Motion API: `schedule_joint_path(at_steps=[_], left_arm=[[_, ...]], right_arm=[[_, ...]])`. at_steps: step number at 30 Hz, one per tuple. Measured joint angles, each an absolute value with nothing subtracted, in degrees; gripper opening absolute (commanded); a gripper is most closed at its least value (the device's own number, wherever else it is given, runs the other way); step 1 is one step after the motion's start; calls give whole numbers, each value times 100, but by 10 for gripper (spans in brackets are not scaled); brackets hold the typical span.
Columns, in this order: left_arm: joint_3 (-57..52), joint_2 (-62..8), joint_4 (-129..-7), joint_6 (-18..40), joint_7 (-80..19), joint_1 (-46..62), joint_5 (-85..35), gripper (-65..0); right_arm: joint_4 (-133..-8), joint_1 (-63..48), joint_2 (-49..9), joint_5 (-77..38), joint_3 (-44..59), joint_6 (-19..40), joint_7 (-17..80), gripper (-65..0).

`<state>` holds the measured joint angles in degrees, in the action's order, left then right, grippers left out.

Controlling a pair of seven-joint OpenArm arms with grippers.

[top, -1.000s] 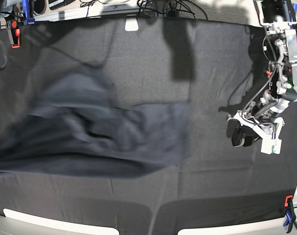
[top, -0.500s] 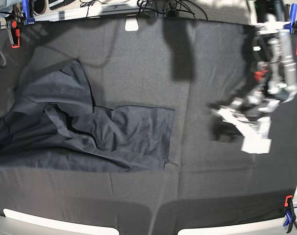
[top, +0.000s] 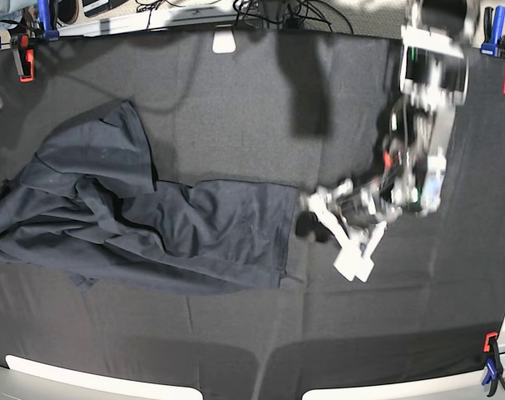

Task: Layout the t-shirt on the table in an organized manner, then fold the t-shirt properly
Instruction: 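Pull the held fabric with the left gripper toward the right gripper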

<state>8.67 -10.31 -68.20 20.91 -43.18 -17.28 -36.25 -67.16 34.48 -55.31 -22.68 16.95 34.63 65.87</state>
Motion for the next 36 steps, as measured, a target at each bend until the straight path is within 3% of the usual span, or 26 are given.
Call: schedule_joint_path(at_steps=[9,19,21,23,31,36], left_arm=[[867,-449,-4816,2602,-4128,-2484,-4084,-469],[867,-292,-4672,3074,-4746,-2606,-4368,-470],[867,-285,-4672,3413,-4801,-2606,-4486,-520],[867,-283,-4672,3522,-4772,-2609,-4501,-650],[869,-425,-4672,3544,-4858,-2606,-4482,-650],[871,-1028,-4674,3573,-5019,-2606,-4447,-650]], right_arm=[[-6716,3459,-5616,-2298,1691,3452,6587,-307],[-6716,3459,-5618,-2274,1688,3452,6587,-307],[-6716,3459,-5621,-2272,1688,3452,6589,-307],[-6716,3459,-5621,-2272,1688,3452,6587,-308],[-6716,3459,-5621,-2272,1688,3452,6589,-308],[-6740,3463,-5616,-2469,1688,3450,6571,-308]])
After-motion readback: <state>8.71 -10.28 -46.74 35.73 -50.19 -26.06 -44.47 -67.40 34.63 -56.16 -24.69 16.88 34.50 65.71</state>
